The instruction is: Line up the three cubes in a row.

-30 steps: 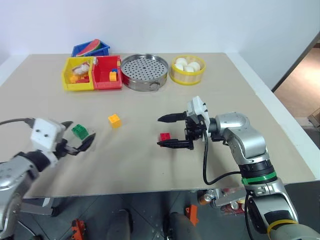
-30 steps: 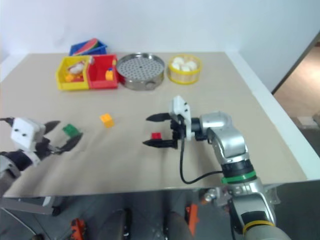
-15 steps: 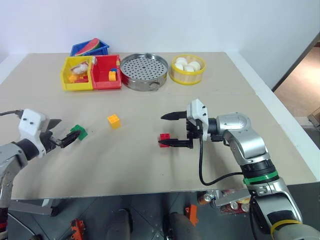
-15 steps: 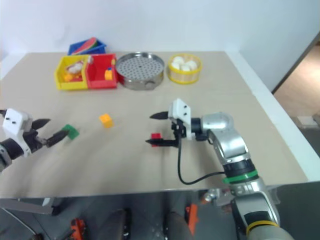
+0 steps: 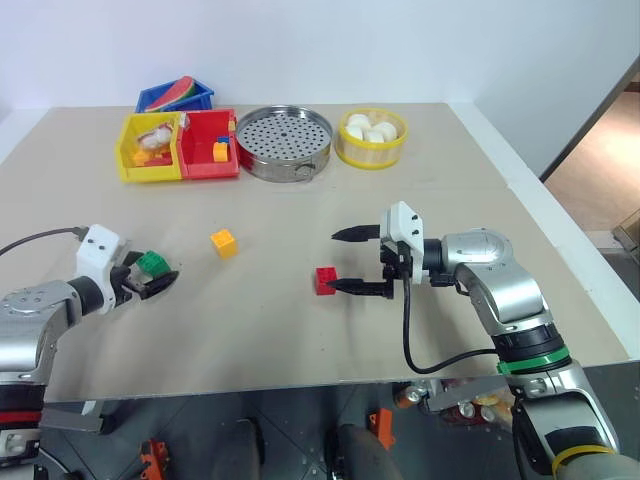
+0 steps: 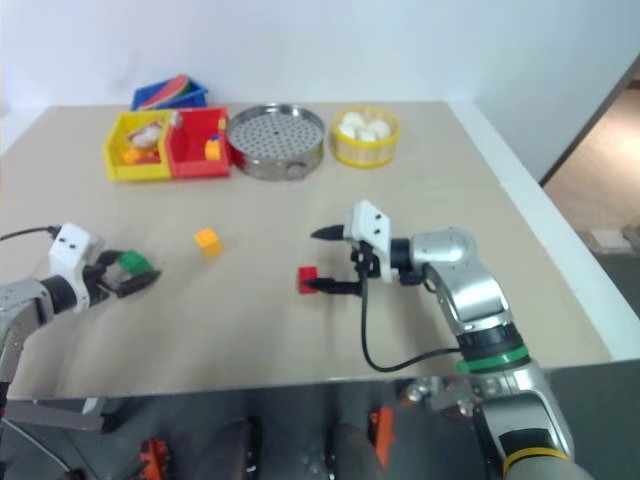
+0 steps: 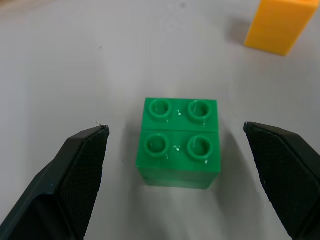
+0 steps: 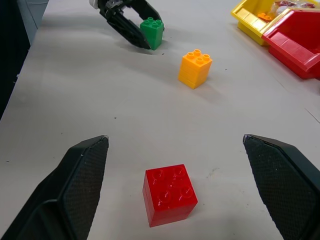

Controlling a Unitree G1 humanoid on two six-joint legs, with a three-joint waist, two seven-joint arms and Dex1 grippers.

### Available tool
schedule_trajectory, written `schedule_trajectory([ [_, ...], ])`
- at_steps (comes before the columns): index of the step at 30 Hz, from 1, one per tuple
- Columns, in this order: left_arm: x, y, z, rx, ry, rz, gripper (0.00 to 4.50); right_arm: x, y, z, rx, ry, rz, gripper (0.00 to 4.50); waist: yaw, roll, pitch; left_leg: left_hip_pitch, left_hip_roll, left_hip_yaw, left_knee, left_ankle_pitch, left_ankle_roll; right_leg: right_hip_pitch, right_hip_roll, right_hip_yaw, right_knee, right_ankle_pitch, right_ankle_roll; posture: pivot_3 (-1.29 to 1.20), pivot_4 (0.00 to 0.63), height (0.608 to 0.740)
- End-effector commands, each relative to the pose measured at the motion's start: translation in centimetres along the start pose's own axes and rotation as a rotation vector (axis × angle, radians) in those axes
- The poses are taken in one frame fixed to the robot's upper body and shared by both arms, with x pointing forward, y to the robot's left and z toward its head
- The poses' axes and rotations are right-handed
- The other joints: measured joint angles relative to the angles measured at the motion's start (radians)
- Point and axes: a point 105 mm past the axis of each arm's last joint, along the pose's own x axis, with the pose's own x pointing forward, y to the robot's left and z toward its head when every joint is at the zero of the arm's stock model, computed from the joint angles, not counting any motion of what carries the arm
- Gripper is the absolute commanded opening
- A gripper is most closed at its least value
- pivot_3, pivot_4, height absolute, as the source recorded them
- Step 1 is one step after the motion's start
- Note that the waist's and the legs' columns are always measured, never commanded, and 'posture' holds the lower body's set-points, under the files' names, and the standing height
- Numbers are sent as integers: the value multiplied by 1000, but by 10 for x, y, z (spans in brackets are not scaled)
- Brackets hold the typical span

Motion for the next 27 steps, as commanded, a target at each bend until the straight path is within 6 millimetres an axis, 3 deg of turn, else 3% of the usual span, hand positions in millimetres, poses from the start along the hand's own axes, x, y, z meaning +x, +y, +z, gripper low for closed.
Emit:
schedule_trajectory([
  [1, 3, 3, 2, -11, -5, 10, 3283, -5, 0, 14, -49, -25, -8, 4500, 0, 0, 0, 0, 0, 0, 0, 0, 0, 0, 0, 0, 0, 0, 0, 0, 150, 740],
  [6, 5, 1, -7, -27, 22, 10, 1471, -6, 0, 13, -52, -19, -6, 4500, 0, 0, 0, 0, 0, 0, 0, 0, 0, 0, 0, 0, 0, 0, 0, 0, 150, 740],
  [7, 5, 2, -7, -22, 23, 14, 1349, -7, 0, 13, -53, -19, -6, 4500, 0, 0, 0, 0, 0, 0, 0, 0, 0, 0, 0, 0, 0, 0, 0, 0, 150, 740],
  [11, 2, -2, 0, -1, -6, -3, 1365, -7, -1, 13, -46, -23, -7, 4500, 0, 0, 0, 0, 0, 0, 1, 0, 0, 0, 0, 0, 1, 1, 0, 0, 150, 740],
  [13, -1, -16, 9, 46, -36, -72, 1365, -8, -2, 13, -48, -25, -5, 4500, -1, 0, 0, 0, 0, 0, 1, 0, 0, 0, 0, 0, 1, 1, 0, 0, 150, 740],
  [19, -9, -105, 38, 182, -115, -488, 1365, -9, 0, 19, 2, -67, 32, 4500, 3, -1, 0, 0, 0, 0, 0, 0, -1, 0, -1, 1, 0, -1, 1, 0, 150, 740],
  [23, 12, -140, 45, 254, -91, -658, 1365, -12, 3, 23, 7, -69, 89, 4500, 4, 0, 0, 0, 0, 0, 2, 0, 0, 1, 1, 2, 1, -1, -1, 0, 150, 740],
  [27, 32, -151, 44, 324, -47, -705, 1365, -14, 4, 20, -7, -49, 106, 4500, 1, -1, 0, 0, 0, -1, 4, 1, 1, 3, 3, 4, 1, 0, -1, 0, 150, 740],
])
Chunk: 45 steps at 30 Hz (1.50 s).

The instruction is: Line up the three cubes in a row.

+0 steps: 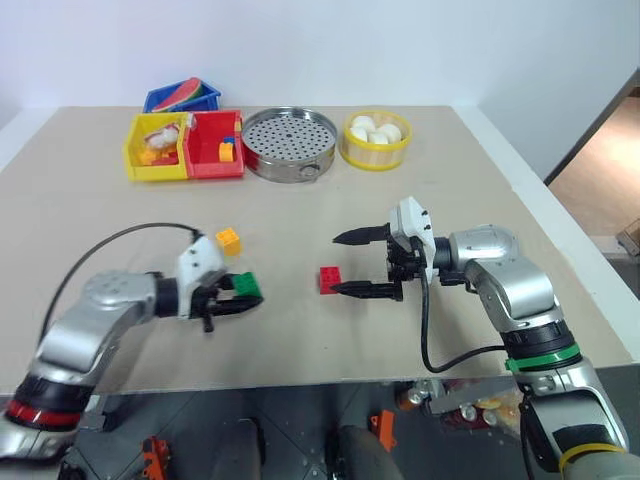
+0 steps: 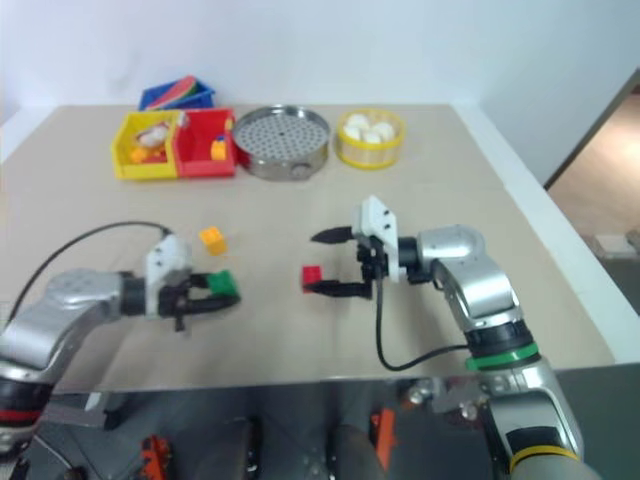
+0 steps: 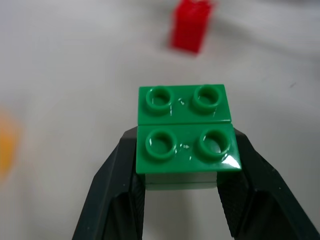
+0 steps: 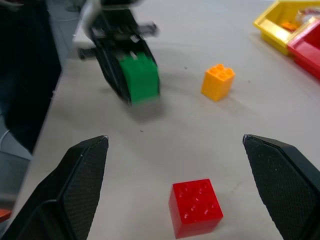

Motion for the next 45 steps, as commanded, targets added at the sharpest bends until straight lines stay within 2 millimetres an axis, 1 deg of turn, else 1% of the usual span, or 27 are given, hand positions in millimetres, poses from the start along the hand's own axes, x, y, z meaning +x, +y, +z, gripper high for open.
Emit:
schedule_trajectory([
  [1, 13, 3, -3, 31, 37, -33, 1365, -5, -1, 10, -58, -5, 4, 4500, -6, 0, 0, 0, 0, 0, 0, 0, 0, 0, 0, 1, 0, 0, 0, 0, 150, 740],
  [3, 20, 4, -3, 35, 38, -57, 1365, -5, -1, 8, -68, 4, -1, 4500, -8, 0, 0, 0, 0, 1, 0, 0, 0, -1, 2, 3, 0, 3, 4, 0, 150, 740],
  [8, 34, 12, -8, 53, 48, -82, 1365, -5, 1, 8, -88, 17, -16, 4500, -4, 0, 0, 0, 1, -1, -1, 0, 0, -2, 4, 3, 0, 2, 4, 0, 150, 740],
  [11, 38, 17, -5, 80, 32, -85, 1365, -7, 2, 8, -89, 22, -24, 4500, -4, 0, 0, 0, 1, 0, -1, 0, 0, -2, 4, 4, 0, 2, 4, 0, 150, 740],
  [15, 45, 24, 3, 122, -6, -84, 1365, -12, 3, 6, -90, 33, -40, 4500, -3, 0, 0, -1, 0, 0, 0, 0, 0, -2, 4, 5, 0, 3, 5, 0, 150, 740],
  [18, 51, 27, 5, 158, -17, -91, 1365, -13, 3, 6, -88, 34, -49, 4500, -2, 0, 0, -1, 0, 0, 2, 0, 0, -1, 4, 6, 0, 3, 5, 0, 150, 740],
  [25, 54, 23, 1, 190, 4, -142, 1365, -14, 6, 4, -82, 43, -55, 4500, -3, 0, 0, -1, 0, 0, 1, 0, 0, -2, 5, 6, 1, 3, 6, 0, 150, 740],
  [34, 56, 27, -4, 235, 39, -132, 1365, -12, 7, 3, -76, 40, -49, 4500, -3, 0, 0, -1, 0, 0, 2, 0, 0, -1, 4, 7, 1, 4, 6, 0, 150, 740],
  [38, 57, 29, -2, 233, 30, -121, 1365, -10, 8, 4, -61, 24, -39, 4500, -3, 0, 0, -1, 0, 0, 3, 0, 0, -1, 4, 7, 2, 4, 6, 0, 150, 740],
  [40, 57, 29, -1, 234, 26, -121, 2395, -9, 8, 4, -58, 17, -36, 4500, -3, 0, 0, -1, 0, 0, 4, 0, 0, -1, 4, 7, 2, 4, 6, 0, 150, 740],
  [43, 55, 30, 2, 241, 23, -119, 3448, -7, 8, 5, -49, 7, -37, 4500, -3, 0, 0, -1, 0, 0, 5, 0, 0, -1, 4, 7, 2, 4, 5, 0, 150, 740],
  [45, 51, 30, 6, 256, 20, -114, 4064, -6, 6, 7, -30, -11, -46, 4500, -3, 0, 0, -1, 0, 1, 5, 0, 0, -1, 4, 8, 2, 4, 5, 0, 150, 740],
])
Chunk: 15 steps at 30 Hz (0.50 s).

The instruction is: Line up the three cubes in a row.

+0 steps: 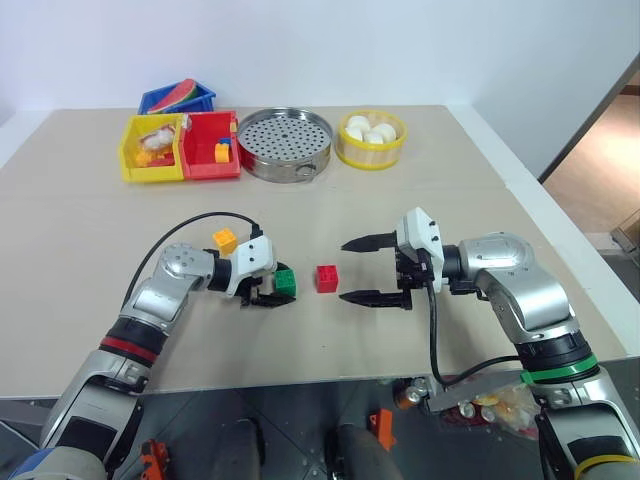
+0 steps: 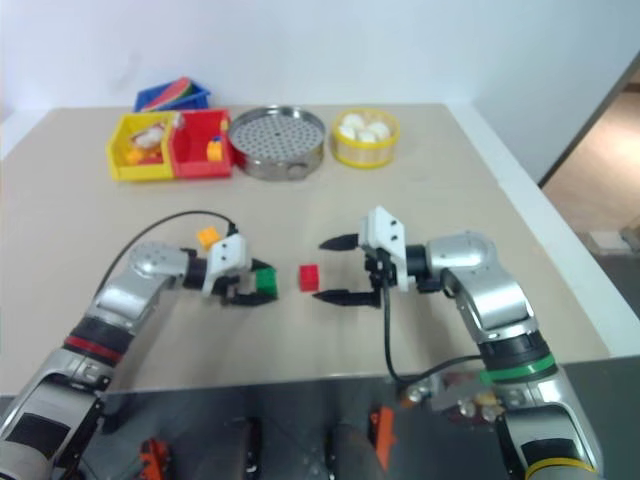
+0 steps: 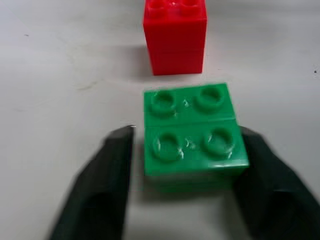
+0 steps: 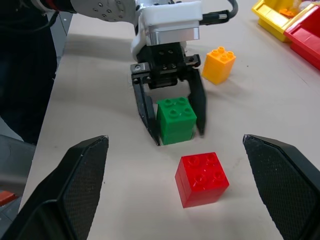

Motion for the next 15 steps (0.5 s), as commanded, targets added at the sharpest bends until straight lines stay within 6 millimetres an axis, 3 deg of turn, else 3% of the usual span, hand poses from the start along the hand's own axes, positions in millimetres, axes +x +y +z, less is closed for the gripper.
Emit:
schedule_trajectory([
  [1, -11, 5, 16, 54, -19, 22, 4444, -1, -4, 18, 4, -73, -26, 4500, 0, 0, 0, 0, 0, 0, 0, 0, 0, 0, 0, 0, 0, 0, 1, 0, 150, 740],
  [5, -27, 3, 33, 72, -43, 35, 4484, -2, -11, 33, 117, -178, -64, 4500, -2, 0, 0, 0, 0, 0, -1, 0, 0, -1, 1, 0, 0, 0, 1, 0, 150, 740],
  [10, -62, 1, 56, 1, -89, 110, 4484, -6, -13, 38, 120, -194, -82, 4500, -4, 0, 0, 0, 0, 0, -1, 0, 0, -1, 0, 0, 1, 0, 1, 0, 150, 740],
  [13, -79, 8, 61, -83, -118, 201, 4484, -8, -13, 37, 116, -189, -91, 4500, -5, 0, 0, 0, 0, -1, -1, 0, 0, -1, 0, 0, 2, -1, 0, 0, 150, 740],
  [15, -96, 24, 54, -152, -130, 336, 4484, -8, -14, 36, 113, -187, -98, 4500, -5, 0, 0, 0, 0, -1, 0, 0, 0, -1, 0, 0, 2, -1, 0, 0, 150, 740],
])
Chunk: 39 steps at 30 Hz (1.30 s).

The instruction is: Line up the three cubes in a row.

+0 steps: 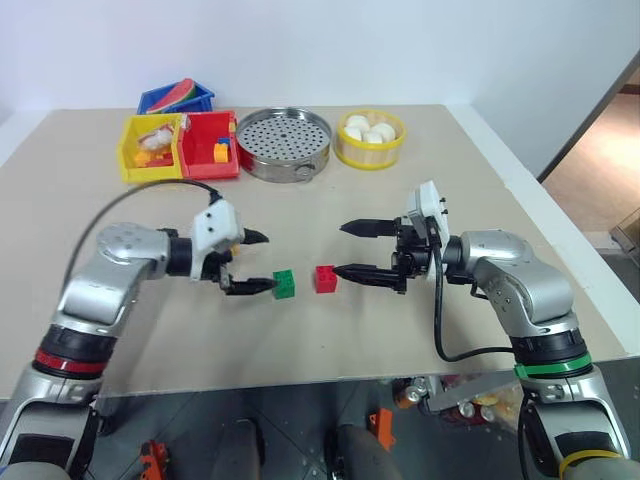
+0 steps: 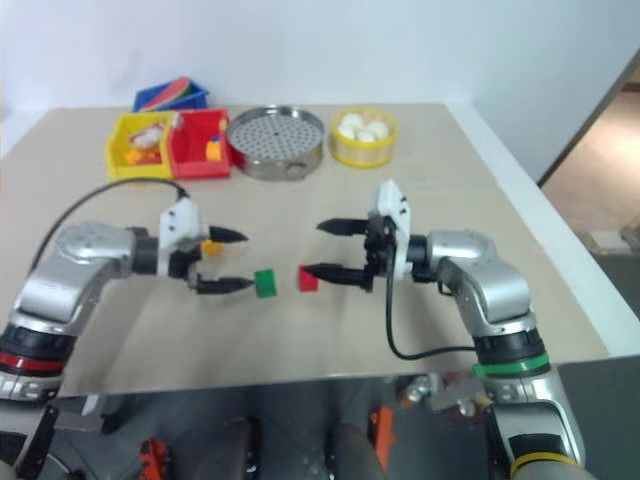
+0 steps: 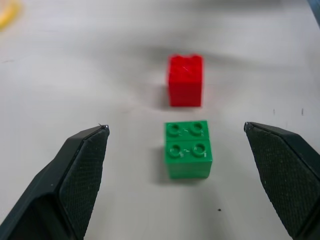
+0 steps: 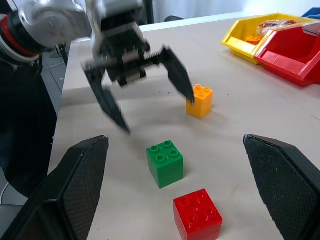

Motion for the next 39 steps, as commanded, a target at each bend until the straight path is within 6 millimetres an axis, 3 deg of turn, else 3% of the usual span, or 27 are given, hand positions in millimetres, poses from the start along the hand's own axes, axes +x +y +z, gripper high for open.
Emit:
schedule_trajectory([
  [1, -28, 31, 2, -69, -39, 222, 4484, -5, 0, 15, -65, -32, -14, 4500, 0, 0, 0, 0, 0, 0, 0, 0, 0, 0, 0, 0, 0, 0, -1, 0, 150, 740],
  [4, -40, 53, -16, -114, -21, 352, 4484, -4, -1, 13, -68, -25, -16, 4500, 1, 0, 0, 1, 0, 0, 1, 0, 0, 0, 0, 0, 0, 0, -1, 0, 150, 740],
  [9, -40, 67, -37, -133, -11, 412, 4484, -5, -3, 10, -76, -5, -12, 4500, 2, 0, 0, 0, 0, 0, 0, 0, 0, 0, 0, 0, 0, 0, 1, 0, 150, 740],
  [19, -15, 65, -67, -129, 13, 366, 4484, -11, -11, 11, -89, -5, -55, 4500, 4, 0, 0, 0, 0, 1, 0, 0, 0, 0, 0, 0, 0, 0, 0, 0, 150, 740],
  [31, 1, 67, -82, -142, -119, 403, 4484, -13, -19, 11, -85, -50, -123, 4500, 5, 0, 0, 0, 0, 1, 0, 0, 0, 0, 0, 0, 0, 1, 1, 0, 150, 740],
  [34, 0, 67, -87, -180, -130, 414, 3742, -14, -19, 9, -92, -41, -127, 4500, 5, 0, 0, 0, 0, 1, 0, 0, 0, -1, 0, 0, 1, 1, 1, 0, 150, 740],
  [39, -8, 74, -90, -243, -142, 471, 2077, -13, -20, 6, -101, -28, -124, 4500, 4, 0, 0, 0, 0, 1, 0, 0, 0, -1, 0, 0, 1, 1, 1, 0, 150, 740],
])
